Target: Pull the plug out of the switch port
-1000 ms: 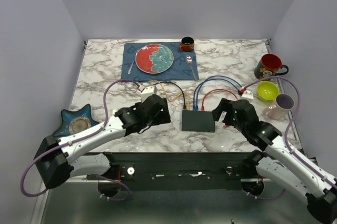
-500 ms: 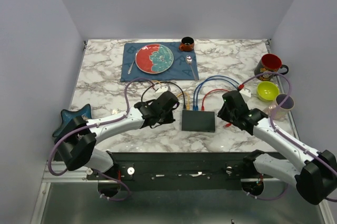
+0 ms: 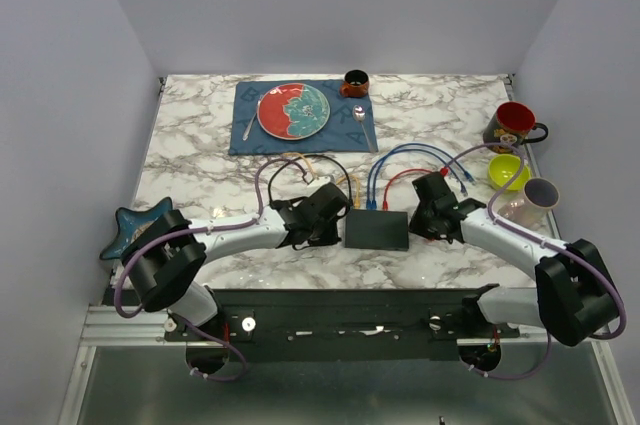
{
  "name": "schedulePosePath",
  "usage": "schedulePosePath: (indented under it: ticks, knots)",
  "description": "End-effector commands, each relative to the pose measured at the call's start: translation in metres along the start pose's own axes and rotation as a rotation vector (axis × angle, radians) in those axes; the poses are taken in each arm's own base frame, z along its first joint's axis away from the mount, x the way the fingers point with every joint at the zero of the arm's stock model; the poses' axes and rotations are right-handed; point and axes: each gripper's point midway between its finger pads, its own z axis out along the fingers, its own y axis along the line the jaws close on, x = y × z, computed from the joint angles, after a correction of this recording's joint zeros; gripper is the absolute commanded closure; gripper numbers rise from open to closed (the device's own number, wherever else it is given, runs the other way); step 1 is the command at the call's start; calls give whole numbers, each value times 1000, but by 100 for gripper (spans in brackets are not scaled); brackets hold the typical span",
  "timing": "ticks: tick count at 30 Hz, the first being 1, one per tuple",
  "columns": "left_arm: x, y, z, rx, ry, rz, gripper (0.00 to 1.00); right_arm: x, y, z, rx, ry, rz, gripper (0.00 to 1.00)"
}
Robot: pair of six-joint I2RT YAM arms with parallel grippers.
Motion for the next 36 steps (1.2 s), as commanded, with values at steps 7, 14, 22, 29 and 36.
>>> schedulePosePath:
  ticks: [7,14,22,29,36]
  knots:
    - [40,-26,-6,131,101,38,100,37,22,10,-125,114,-38,99]
    - [57,-31,-2,131,136,83,100,59,64,3,-201,162,-116,99]
    - [49,9,-12,-30,69,62,100,27,66,-21,-143,13,-127,99]
    - [42,49,-29,-114,-37,-38,100,-49,87,-69,-172,-245,-198,99]
    - [54,63,-22,-163,8,-39,100,-45,113,-19,-78,-125,-267,99]
